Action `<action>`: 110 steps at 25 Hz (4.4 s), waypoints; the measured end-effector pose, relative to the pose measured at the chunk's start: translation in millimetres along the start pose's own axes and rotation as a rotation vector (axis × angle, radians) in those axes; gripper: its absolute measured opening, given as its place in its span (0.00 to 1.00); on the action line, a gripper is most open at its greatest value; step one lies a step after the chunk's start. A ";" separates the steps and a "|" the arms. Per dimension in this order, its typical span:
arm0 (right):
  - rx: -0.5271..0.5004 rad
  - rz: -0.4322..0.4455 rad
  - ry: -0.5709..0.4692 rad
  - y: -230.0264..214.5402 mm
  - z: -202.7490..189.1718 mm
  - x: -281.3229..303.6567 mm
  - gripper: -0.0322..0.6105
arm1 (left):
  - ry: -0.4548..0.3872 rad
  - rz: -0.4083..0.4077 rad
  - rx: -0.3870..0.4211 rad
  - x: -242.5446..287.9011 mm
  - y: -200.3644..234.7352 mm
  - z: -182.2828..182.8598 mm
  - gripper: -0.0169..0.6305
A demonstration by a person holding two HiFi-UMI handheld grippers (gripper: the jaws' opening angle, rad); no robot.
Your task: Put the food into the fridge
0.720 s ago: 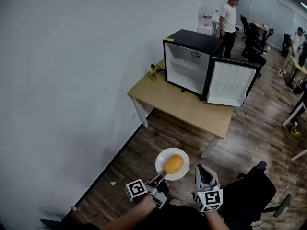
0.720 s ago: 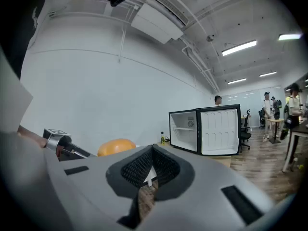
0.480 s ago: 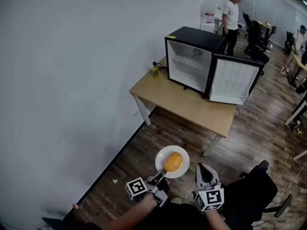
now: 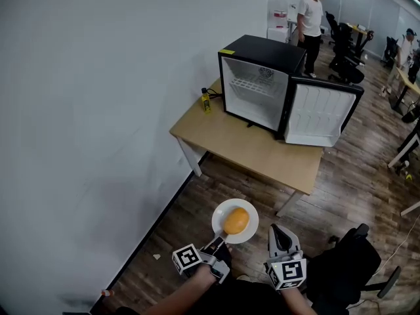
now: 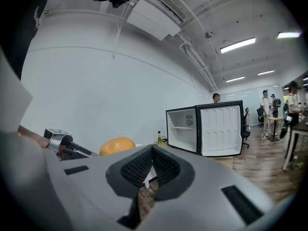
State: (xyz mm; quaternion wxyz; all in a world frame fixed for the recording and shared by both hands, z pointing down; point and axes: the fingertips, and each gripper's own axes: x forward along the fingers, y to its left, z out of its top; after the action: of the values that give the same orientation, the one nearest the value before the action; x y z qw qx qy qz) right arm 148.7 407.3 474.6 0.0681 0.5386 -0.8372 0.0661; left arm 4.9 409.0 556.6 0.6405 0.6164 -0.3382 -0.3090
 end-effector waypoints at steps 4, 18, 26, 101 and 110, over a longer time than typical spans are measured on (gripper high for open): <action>-0.009 -0.032 0.002 -17.0 8.3 32.4 0.14 | 0.026 -0.008 0.001 31.8 -4.0 25.5 0.07; 0.039 -0.110 0.038 -59.4 33.6 186.7 0.14 | 0.107 0.060 0.029 132.2 -1.3 136.6 0.07; 0.053 -0.149 0.067 -65.8 43.0 258.7 0.14 | 0.147 0.059 0.057 175.9 -9.8 200.7 0.07; 0.133 -0.061 0.152 -265.5 35.2 600.2 0.14 | 0.133 0.126 0.084 616.9 140.3 394.4 0.07; 0.140 -0.044 0.157 -266.6 31.5 605.3 0.14 | 0.134 0.169 0.113 644.5 167.5 404.1 0.07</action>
State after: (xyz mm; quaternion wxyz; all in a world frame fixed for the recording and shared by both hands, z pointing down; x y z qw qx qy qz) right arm 141.6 -248.5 565.8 0.0972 0.5532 -0.8107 0.1653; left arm 46.4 -341.2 762.2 0.6495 0.6402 -0.3623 -0.1925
